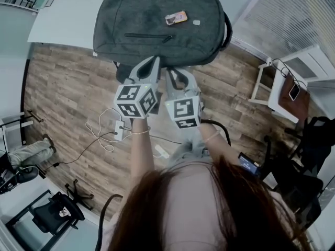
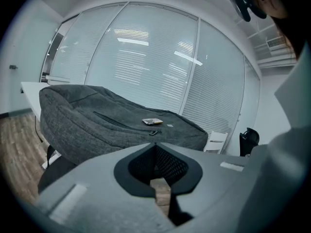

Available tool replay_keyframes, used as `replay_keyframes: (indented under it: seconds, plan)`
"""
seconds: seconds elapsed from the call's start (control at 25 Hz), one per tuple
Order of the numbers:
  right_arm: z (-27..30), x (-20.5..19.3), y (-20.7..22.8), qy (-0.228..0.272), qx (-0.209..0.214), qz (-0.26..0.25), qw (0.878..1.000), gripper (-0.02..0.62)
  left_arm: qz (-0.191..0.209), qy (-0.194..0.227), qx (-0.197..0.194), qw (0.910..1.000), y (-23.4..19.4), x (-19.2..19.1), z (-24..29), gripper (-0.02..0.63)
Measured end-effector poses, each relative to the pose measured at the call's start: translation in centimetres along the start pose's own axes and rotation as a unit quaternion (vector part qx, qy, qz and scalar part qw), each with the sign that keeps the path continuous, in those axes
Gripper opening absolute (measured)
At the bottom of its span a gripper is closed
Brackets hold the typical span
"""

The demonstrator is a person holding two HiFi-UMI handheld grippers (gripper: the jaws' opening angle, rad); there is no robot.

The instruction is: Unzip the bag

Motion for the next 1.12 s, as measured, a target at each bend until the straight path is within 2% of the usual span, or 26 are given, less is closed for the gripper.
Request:
replay_keyframes:
  seconds: [0.08,0.12,0.48,0.84,1.12]
  plan:
    - [0.0,0.0,-0.2,0.0,-0.002,-0.003,1.0,0.035,0.001,0.001,0.005,1.0,0.0,0.0,0.0,0.009]
    - [-0.1,0.0,-0.3,0.0,-0.002,-0.005,1.0,0.012,0.001,0.002,0.008,1.0,0.0,-0.1,0.0,0.009]
    - [-1.1,-0.1,-0.5,-0.028,-0.024,-0.05,0.998,0.011,-0.005,0.006,0.021,0.9997,0.0,-0.3,-0.1,0.009]
    - [-1.6,-0.1,0.1,-0.046,-0.037,-0.056,0.997,0.009,-0.002,0.007,0.024,0.9997,0.0,-0.5,0.0,0.008]
    - [-2.2,-0.1,0.8,-0.054,-0.037,-0.053,0.996,0.009,-0.016,0.007,0.02,0.9997,-0.1,-0.5,-0.1,0.008]
Point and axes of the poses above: the fingertips, and each gripper's own axes: z forward along the fingers, y to its right, x out of its top, the point moved 7 cm from there along -z, backward along the fingers, and after that the axes turned 4 degrees about -z, right-handed, at the moved point
